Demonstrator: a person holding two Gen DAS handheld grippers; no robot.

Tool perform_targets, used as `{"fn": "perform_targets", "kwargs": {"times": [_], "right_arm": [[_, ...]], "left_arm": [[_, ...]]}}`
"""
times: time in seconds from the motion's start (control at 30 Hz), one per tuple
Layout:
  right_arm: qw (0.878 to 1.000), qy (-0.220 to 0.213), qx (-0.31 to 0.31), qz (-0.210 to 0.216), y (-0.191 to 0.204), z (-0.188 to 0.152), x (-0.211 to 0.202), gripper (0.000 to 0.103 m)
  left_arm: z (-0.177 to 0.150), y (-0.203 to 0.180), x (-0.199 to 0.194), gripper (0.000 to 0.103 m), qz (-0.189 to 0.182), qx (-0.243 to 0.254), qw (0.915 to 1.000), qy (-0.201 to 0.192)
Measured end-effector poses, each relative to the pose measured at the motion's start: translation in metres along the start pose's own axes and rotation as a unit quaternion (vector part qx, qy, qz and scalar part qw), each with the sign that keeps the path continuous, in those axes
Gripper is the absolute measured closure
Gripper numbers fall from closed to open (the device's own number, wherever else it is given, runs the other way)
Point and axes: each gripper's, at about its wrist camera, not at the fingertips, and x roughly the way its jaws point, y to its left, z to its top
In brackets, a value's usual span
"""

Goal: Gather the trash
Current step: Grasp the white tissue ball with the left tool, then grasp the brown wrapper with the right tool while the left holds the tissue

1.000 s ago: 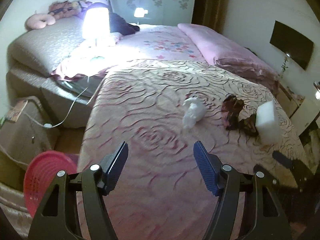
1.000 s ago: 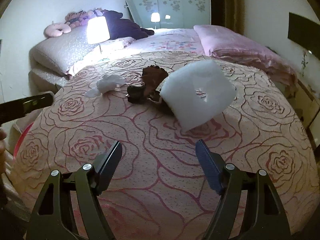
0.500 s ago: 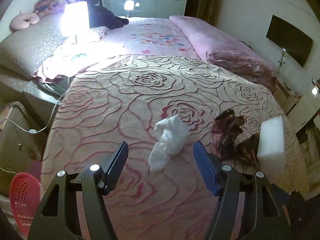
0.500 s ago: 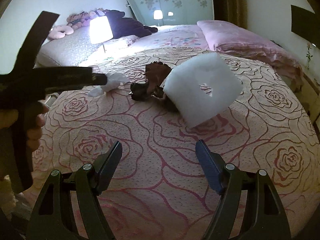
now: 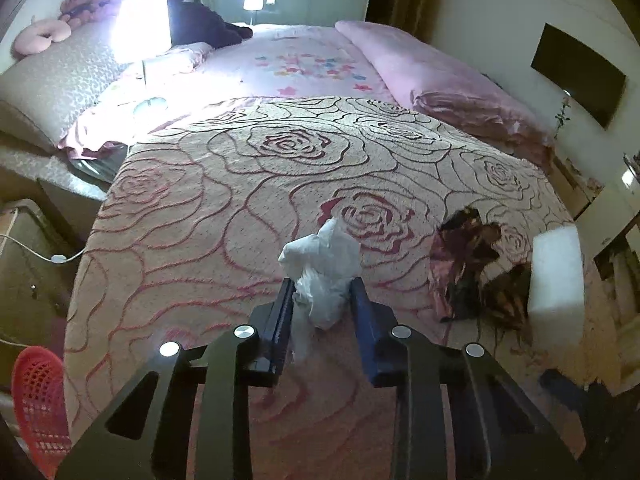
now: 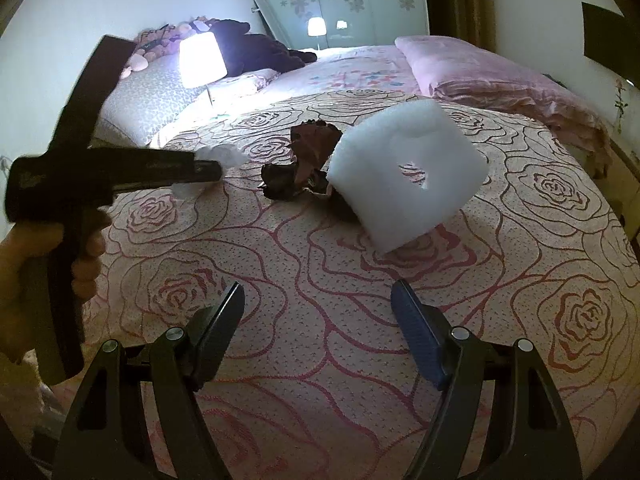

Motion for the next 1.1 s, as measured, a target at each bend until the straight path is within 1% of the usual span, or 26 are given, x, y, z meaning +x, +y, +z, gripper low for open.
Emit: {"fn": "perform_targets", "kwargs": {"times": [0.1,0.33,0.57,0.7,0.77,0.87,0.97,1.1], "right_arm": [[1.000,0.000,-0.001,-0.002,0.000,0.000,0.000,0.030],[1.000,0.000,-0.002,-0.004,0.000,0.000,0.001,0.030],[1.000,-0.007,-0.002,-0.012,0.000,0.000,-0.001,0.030],[0.999,-0.016,-0.011,-0.029,0.004,0.001,-0.005,0.030],[1.000,-0.017,-0.011,-0.019,0.009,0.004,-0.006,0.030],[1.000,-0.022,-0.013,-0.007,0.018,0.015,-0.009,0.030],[0.999,-0.036,-0.020,-0.006,0.028,0.035,-0.010,0.030],[0.998,-0.045,-0.017,-0.026,0.030,0.067,0.000,0.030]], "left_arm": [[-0.010,0.004,-0.008,0.076,0.003,0.003,1.0000,-0.002],[-0.047,0.019,-0.041,0.076,0.023,0.009,0.9996,-0.015],[-0.081,0.031,-0.068,0.076,0.037,0.001,0.9989,-0.027],[-0.098,0.040,-0.076,0.076,0.042,-0.009,0.9986,-0.030],[-0.102,0.045,-0.079,0.076,0.044,-0.013,0.9984,-0.033],[-0.105,0.049,-0.082,0.076,0.049,-0.015,0.9980,-0.037],[-0.107,0.049,-0.083,0.076,0.048,-0.016,0.9980,-0.039],[-0.109,0.050,-0.083,0.076,0.046,-0.017,0.9980,-0.041]]}}
